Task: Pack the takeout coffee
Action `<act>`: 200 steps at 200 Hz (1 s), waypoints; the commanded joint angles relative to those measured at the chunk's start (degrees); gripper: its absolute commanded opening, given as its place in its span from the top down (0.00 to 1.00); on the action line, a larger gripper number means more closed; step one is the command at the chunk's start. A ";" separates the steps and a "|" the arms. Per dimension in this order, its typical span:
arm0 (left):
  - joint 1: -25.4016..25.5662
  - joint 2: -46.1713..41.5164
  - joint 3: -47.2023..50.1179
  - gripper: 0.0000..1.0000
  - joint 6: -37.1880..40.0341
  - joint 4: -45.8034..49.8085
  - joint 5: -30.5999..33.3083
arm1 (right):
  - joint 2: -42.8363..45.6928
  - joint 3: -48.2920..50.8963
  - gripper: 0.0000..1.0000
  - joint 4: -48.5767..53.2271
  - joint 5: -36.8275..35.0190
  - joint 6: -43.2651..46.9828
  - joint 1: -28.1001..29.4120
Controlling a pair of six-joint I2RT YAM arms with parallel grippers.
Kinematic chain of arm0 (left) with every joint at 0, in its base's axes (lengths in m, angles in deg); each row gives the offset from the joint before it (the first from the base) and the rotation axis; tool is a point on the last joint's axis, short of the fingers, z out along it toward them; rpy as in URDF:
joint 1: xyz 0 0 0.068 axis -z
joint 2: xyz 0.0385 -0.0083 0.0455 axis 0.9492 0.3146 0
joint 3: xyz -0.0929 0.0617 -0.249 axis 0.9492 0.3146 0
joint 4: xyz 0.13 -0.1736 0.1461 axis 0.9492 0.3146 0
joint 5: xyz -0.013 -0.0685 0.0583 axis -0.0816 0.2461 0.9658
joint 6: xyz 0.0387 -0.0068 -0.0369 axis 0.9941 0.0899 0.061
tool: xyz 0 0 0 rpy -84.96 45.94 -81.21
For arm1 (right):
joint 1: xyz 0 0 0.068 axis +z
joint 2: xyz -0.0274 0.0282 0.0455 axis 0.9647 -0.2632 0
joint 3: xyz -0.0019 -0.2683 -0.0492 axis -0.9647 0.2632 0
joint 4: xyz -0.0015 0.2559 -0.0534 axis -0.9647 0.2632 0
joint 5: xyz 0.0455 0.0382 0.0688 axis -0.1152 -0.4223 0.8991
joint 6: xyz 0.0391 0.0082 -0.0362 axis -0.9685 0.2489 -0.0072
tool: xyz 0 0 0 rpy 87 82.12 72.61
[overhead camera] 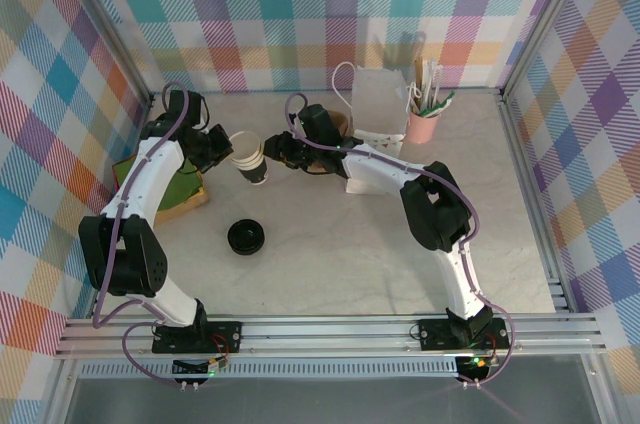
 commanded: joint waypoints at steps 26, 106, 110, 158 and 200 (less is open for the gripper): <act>-0.26 -0.87 0.32 1.00 0.73 0.28 0.39 | 2.63 -0.65 0.66 -2.25 0.43 -0.16 0.50; 0.18 -0.78 0.42 1.00 0.34 -0.34 -1.03 | 1.40 -1.11 0.66 -2.37 0.79 -0.33 0.50; 0.18 -0.86 0.43 1.00 0.28 -0.40 -1.35 | 1.26 -1.16 0.66 -2.41 0.83 -0.30 0.50; 0.26 -1.14 0.46 1.00 -0.71 -1.79 -5.99 | 0.10 -0.74 0.66 -1.27 0.92 0.03 0.46; 0.22 -1.74 0.70 1.00 -2.76 -4.02 -8.61 | 0.17 1.16 0.66 -0.24 -0.22 1.18 0.50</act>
